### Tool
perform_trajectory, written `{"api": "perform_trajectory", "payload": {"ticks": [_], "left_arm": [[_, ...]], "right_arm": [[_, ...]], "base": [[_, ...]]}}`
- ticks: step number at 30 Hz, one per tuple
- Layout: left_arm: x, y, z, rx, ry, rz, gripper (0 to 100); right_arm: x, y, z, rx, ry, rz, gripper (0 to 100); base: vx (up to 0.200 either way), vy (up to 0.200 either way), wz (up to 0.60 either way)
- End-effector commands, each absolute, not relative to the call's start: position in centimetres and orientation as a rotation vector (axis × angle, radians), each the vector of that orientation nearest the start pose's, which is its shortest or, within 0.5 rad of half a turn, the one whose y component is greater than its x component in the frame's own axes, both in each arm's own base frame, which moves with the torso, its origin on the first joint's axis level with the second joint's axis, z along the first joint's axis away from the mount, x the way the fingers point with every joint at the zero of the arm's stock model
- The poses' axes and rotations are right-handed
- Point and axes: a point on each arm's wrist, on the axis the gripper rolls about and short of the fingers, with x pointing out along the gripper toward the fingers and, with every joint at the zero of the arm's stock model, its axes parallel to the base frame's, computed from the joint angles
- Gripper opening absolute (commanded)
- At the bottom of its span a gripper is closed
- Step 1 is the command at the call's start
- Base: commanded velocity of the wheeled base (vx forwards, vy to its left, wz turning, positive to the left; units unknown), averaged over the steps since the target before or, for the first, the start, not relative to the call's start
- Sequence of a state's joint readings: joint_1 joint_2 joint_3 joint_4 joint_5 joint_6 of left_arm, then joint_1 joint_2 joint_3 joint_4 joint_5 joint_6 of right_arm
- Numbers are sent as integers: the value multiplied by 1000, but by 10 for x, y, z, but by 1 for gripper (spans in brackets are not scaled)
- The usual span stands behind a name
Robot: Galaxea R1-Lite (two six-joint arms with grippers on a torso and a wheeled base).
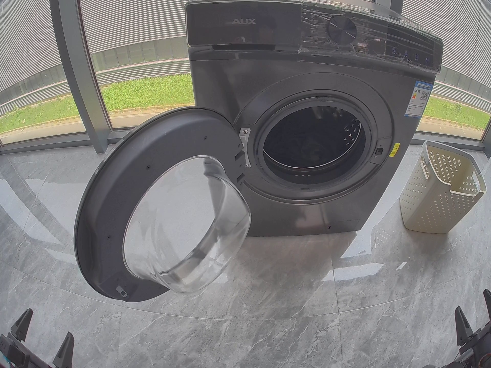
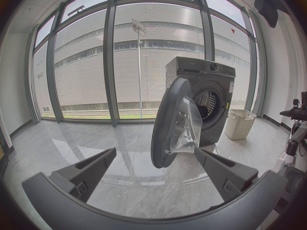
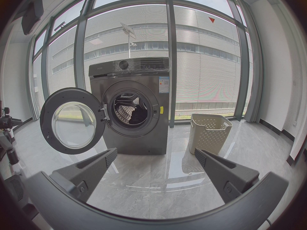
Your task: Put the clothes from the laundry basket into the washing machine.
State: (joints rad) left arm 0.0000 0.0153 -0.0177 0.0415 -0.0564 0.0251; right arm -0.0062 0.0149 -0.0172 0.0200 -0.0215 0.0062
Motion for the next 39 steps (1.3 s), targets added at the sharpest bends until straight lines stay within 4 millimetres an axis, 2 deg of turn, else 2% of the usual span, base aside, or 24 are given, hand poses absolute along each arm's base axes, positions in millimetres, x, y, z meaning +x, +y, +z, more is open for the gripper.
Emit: {"api": "perform_trajectory", "payload": {"ticks": [1,10,13,28,34,39], "left_arm": [[-23,-1,71,23,41,-57,100],[-23,-1,71,22,41,-59,100],[-23,-1,71,23,41,-59,100],[-23,-1,71,30,39,-59,100],[-23,-1,71,43,40,-59,100],[-23,-2,71,48,40,-70,100]], "right_arm": [[-23,0,76,6,14,-26,100],[-23,0,76,6,14,-26,100],[-23,0,76,6,12,-26,100],[-23,0,76,6,15,-26,100],[-23,0,76,6,12,-26,100],[-23,0,76,6,14,-28,100]], "base": [[0,0,0],[0,0,0],[-200,0,0],[0,0,0],[0,200,0],[0,0,0]]}}
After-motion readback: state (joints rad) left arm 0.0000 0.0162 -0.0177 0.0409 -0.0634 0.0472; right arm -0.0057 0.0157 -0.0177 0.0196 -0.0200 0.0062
